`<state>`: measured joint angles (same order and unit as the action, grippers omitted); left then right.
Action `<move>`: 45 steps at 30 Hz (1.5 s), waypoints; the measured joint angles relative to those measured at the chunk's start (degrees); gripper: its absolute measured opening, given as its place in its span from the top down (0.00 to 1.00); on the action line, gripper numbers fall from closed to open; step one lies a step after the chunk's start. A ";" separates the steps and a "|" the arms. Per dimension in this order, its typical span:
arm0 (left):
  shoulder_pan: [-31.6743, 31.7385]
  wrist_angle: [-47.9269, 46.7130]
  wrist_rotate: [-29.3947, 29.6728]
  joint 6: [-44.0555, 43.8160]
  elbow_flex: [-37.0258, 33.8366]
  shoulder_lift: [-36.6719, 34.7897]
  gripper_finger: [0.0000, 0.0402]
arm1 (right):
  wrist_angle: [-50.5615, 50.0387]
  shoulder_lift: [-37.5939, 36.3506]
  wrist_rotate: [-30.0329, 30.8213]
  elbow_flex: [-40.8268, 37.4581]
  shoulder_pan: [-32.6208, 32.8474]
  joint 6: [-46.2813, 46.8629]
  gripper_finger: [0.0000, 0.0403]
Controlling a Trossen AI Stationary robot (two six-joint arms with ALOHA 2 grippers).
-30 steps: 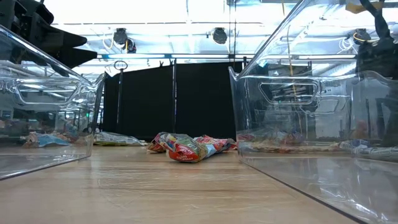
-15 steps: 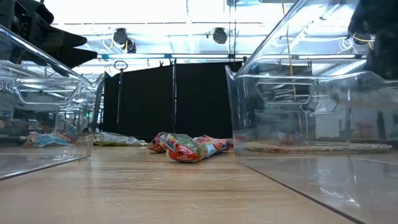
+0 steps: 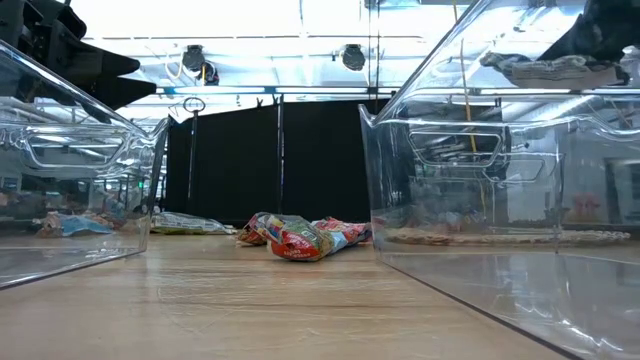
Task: Pick and place Granola Bars by type
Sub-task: Put the blue granola bar into the top transparent bin
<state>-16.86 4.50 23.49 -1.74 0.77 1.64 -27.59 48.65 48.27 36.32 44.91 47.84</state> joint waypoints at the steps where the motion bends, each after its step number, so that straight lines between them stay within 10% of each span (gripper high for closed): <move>1: 0.00 0.02 0.00 -0.01 -0.01 -0.01 0.34 | -0.01 -0.03 -0.02 0.00 0.00 -0.27 1.00; 12: -0.01 0.02 0.00 -0.01 -0.01 -0.02 0.34 | 20.79 1.93 -4.24 -7.47 -4.29 -12.22 1.00; 24: -0.01 0.00 0.00 0.00 0.00 0.01 0.34 | 66.17 -1.28 -48.17 -18.91 -27.72 -42.62 1.00; 34: 0.02 0.00 0.00 -0.02 -0.02 -0.02 0.34 | 39.11 -6.10 -61.61 -3.46 -52.18 -45.70 1.00; 45: 0.01 0.02 0.00 -0.02 0.00 0.00 0.34 | -2.49 -6.24 -39.55 17.95 -66.41 -50.37 1.00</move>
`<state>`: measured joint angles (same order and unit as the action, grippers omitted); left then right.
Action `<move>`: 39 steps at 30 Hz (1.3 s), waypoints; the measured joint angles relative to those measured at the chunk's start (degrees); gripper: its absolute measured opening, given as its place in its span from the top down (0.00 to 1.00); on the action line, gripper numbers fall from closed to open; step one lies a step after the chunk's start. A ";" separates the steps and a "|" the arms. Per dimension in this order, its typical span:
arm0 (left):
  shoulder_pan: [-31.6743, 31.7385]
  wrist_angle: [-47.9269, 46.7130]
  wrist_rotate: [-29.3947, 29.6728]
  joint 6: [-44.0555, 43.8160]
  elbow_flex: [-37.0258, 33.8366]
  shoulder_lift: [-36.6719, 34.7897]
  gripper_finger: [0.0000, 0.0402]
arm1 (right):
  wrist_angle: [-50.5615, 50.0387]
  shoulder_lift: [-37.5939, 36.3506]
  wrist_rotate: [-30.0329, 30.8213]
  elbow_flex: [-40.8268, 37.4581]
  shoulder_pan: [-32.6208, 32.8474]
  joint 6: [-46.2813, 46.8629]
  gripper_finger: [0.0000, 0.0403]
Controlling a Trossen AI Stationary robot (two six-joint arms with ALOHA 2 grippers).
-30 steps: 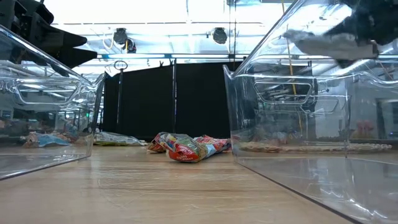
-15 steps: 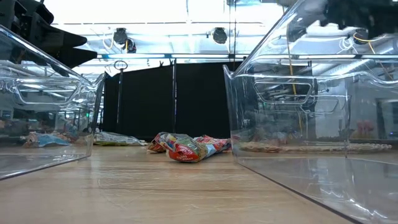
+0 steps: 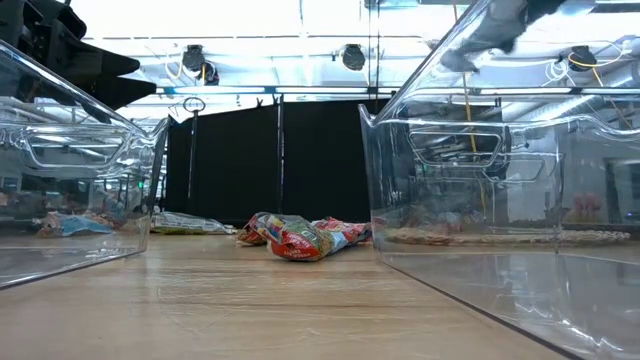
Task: Pick and place Granola Bars by type
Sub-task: Put the blue granola bar into the top transparent bin
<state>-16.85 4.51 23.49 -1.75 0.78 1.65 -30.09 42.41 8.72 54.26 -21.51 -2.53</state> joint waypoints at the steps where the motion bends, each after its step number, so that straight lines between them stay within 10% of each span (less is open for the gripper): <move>1: -0.01 -0.01 0.00 0.01 0.00 -0.01 0.34 | -3.07 0.00 2.28 0.57 -1.15 1.05 1.00; 9: -0.01 0.00 0.00 0.02 -0.01 0.00 0.34 | -18.69 2.40 4.65 -1.25 -9.21 10.06 1.00; 39: 0.00 -0.01 0.00 0.01 -0.01 -0.01 0.34 | -7.52 16.37 4.67 -14.41 -10.18 17.37 1.00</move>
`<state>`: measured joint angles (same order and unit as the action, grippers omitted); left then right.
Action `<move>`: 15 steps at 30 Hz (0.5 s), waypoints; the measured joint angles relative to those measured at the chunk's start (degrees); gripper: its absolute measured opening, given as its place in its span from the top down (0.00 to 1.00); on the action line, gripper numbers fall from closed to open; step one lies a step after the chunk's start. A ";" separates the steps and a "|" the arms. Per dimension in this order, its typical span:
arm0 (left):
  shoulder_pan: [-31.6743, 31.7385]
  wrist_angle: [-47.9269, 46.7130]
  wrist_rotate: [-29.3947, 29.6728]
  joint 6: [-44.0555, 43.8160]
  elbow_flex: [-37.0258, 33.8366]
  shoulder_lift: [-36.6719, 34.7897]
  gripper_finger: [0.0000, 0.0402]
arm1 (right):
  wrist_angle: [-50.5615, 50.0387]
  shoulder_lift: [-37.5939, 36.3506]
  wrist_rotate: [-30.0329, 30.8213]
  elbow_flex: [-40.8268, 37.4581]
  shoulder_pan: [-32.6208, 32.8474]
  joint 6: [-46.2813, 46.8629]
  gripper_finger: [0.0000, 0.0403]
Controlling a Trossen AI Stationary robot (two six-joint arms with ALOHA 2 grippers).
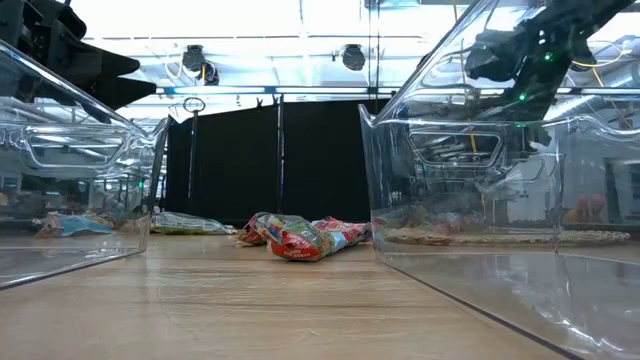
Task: Pick and place Granola Bars by type
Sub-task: Put the blue granola bar into the top transparent bin
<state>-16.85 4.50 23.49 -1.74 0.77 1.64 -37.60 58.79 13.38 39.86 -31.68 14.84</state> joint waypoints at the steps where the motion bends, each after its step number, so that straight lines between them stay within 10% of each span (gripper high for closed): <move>1: 0.01 0.01 0.00 0.00 -0.01 0.00 0.34 | 0.00 0.21 0.00 0.00 0.00 0.58 1.00; 15: -0.02 0.01 0.00 -0.01 0.01 0.01 0.34 | 1.07 5.73 0.01 0.00 0.04 2.44 1.00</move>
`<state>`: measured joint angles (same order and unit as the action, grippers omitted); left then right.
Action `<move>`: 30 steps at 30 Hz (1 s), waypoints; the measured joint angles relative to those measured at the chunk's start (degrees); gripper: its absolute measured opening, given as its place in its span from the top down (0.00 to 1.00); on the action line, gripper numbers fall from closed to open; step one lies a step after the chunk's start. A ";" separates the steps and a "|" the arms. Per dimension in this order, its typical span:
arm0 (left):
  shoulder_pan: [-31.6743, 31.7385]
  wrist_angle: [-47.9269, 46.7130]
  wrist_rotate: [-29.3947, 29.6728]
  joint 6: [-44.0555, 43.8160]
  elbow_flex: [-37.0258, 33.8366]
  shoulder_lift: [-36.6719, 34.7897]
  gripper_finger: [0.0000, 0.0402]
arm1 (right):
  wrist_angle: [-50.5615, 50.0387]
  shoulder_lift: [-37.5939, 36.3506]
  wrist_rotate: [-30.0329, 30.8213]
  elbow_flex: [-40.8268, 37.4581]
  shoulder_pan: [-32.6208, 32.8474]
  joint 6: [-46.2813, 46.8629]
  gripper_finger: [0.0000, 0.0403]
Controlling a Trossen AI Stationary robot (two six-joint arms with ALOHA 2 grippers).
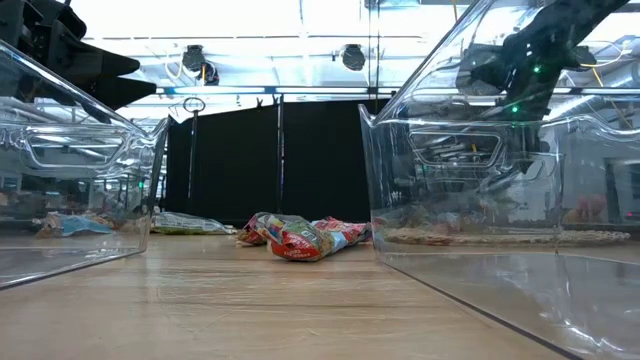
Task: Pick and place Granola Bars by type
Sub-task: Put the blue granola bar into the top transparent bin
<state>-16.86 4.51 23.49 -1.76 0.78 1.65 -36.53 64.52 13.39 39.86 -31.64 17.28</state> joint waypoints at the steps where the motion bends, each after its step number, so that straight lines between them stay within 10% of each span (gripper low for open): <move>1: 0.00 -0.02 0.00 0.02 0.00 -0.02 0.34 | 0.21 0.21 -0.04 0.00 0.00 -0.02 1.00; 30: 0.01 0.00 0.00 0.01 0.00 -0.02 0.34 | 2.50 0.78 -3.57 -0.01 0.01 -1.05 0.97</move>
<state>-16.85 4.51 23.49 -1.75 0.78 1.63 -34.03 65.30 9.82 39.84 -31.63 16.23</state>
